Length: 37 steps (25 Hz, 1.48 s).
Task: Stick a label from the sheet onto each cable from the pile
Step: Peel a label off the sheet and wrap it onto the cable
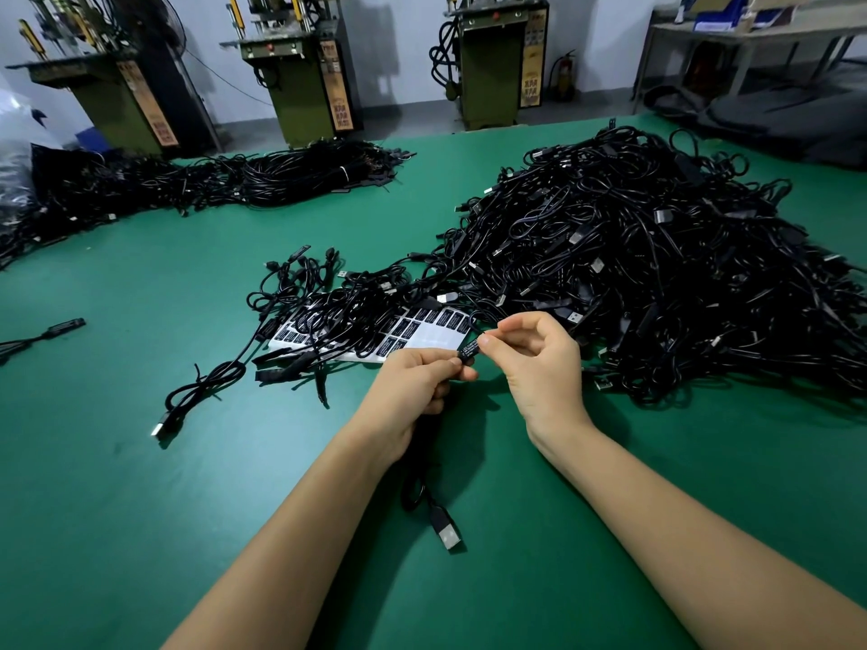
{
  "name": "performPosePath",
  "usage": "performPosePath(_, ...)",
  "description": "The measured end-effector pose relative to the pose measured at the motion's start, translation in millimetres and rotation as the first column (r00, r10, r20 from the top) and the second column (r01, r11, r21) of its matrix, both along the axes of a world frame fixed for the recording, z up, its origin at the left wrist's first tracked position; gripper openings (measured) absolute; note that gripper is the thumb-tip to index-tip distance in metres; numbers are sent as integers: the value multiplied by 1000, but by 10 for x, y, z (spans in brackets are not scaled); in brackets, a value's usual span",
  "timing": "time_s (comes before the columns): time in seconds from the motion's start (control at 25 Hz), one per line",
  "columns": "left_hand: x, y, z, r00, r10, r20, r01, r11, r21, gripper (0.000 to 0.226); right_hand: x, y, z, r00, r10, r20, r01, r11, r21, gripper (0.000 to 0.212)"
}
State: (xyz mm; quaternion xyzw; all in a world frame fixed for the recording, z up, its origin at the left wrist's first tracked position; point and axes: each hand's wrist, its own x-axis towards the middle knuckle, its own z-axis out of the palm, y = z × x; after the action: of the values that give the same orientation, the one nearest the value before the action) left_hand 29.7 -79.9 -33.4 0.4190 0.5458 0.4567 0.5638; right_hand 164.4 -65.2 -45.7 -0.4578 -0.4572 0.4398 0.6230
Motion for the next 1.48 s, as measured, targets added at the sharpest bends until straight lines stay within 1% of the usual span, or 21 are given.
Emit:
performPosePath(0.4, 3, -3, -7, 1000, -3, -27, 3, 1000, 5, 13, 6, 5, -13, 1000, -2, 26, 2, 1000, -9, 21)
performPosePath(0.68, 23, -16, -1, 999, 22, -49, -21, 1000, 15, 13, 1, 7, -35, 997, -11, 77, 11, 1000, -3, 21)
performPosePath(0.84, 54, -43, -16, 985, 55, -166, -40, 995, 91, 23, -12, 2, -45, 996, -7, 94, 6, 1000, 7, 23)
performPosePath(1.0, 91, -64, -33, 971, 123, -204, -94, 985, 144, 27, -25, -10, -43, 993, -14, 114, 10, 999, 35, 23)
performPosePath(1.12, 93, -72, 6, 978, 114, -173, -94, 988, 120, 25, -16, -18, -38, 994, -20, 106, 15, 999, 49, 22)
performPosePath(1.28, 78, -71, 60, 993, 96, -66, -94, 995, 46, 22, -6, -3, -30, 999, -27, 41, 26, 999, 24, 19)
performPosePath(1.4, 71, -72, 65, 995, 84, -54, -82, 996, 38, 20, 3, 9, -29, 999, -48, -18, 49, 999, 8, 19)
performPosePath(1.48, 65, -69, 64, 996, 71, -59, -69, 997, 33, 21, 2, 5, -26, 999, -39, -22, 39, 999, 12, 20)
